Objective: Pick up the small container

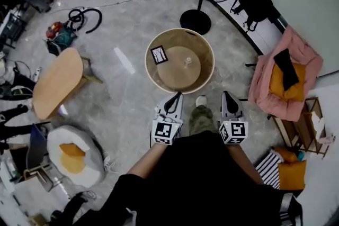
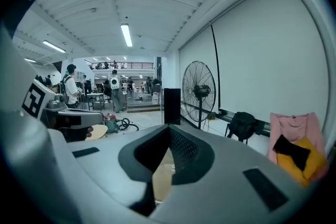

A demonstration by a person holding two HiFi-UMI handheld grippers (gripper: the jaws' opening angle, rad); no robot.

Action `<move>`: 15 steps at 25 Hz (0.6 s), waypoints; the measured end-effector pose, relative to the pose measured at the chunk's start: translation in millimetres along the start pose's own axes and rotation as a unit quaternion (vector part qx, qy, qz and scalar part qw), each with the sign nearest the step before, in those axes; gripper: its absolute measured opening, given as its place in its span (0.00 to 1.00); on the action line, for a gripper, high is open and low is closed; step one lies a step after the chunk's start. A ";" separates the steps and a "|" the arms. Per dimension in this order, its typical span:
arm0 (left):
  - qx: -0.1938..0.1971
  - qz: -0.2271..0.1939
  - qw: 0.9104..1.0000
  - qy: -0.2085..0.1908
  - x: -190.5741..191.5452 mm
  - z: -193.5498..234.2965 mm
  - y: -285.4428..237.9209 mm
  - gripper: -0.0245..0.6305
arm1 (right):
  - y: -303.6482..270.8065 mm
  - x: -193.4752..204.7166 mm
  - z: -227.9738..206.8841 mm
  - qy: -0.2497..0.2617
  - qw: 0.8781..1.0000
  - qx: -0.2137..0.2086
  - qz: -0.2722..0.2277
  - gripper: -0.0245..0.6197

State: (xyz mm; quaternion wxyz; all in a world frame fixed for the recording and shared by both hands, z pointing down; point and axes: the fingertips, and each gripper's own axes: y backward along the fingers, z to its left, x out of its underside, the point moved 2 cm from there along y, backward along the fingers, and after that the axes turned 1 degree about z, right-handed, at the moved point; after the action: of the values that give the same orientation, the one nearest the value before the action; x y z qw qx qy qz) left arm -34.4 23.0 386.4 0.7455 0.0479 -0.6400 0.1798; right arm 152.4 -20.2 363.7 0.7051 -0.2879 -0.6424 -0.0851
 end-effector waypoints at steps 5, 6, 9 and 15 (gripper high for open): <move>-0.028 0.018 0.999 0.006 8.3 1.1 -70.2 0.07 | -55.4 10.6 -51.1 -0.007 0.999 -0.047 0.020 0.07; -0.035 0.023 0.999 0.006 11.9 1.5 -83.5 0.07 | -66.5 13.8 -61.2 -0.007 0.998 -0.055 0.027 0.07; -0.054 0.037 0.998 0.007 22.8 0.2 -115.7 0.07 | -95.1 20.7 -90.5 -0.006 0.996 -0.078 0.043 0.07; -0.079 0.057 0.995 0.019 35.1 0.7 -155.0 0.07 | -134.3 26.8 -113.1 0.000 0.990 -0.129 0.060 0.07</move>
State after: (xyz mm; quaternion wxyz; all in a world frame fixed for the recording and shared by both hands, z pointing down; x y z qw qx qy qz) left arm 20.0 -114.2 445.3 0.7475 -0.0511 -0.6396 0.1721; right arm 187.7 -181.9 428.1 0.6661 -0.4142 -0.6076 -0.1246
